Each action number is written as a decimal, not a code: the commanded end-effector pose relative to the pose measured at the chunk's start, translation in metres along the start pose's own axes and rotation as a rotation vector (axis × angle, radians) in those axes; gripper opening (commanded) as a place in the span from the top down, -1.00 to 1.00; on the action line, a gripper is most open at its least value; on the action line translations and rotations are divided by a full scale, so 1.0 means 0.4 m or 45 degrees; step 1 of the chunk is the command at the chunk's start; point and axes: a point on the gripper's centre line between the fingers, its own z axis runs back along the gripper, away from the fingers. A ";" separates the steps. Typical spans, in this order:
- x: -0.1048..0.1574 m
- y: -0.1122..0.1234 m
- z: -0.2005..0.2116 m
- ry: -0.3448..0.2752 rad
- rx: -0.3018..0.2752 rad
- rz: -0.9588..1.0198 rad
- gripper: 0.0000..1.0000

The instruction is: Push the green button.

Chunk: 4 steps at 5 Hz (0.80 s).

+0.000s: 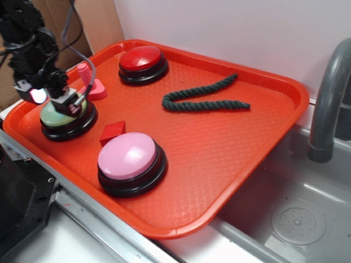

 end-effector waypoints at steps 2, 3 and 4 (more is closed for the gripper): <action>-0.008 0.015 0.065 -0.071 0.008 0.035 -1.00; -0.026 0.035 0.120 -0.185 -0.005 0.022 -1.00; -0.045 0.058 0.143 -0.240 -0.012 0.115 -1.00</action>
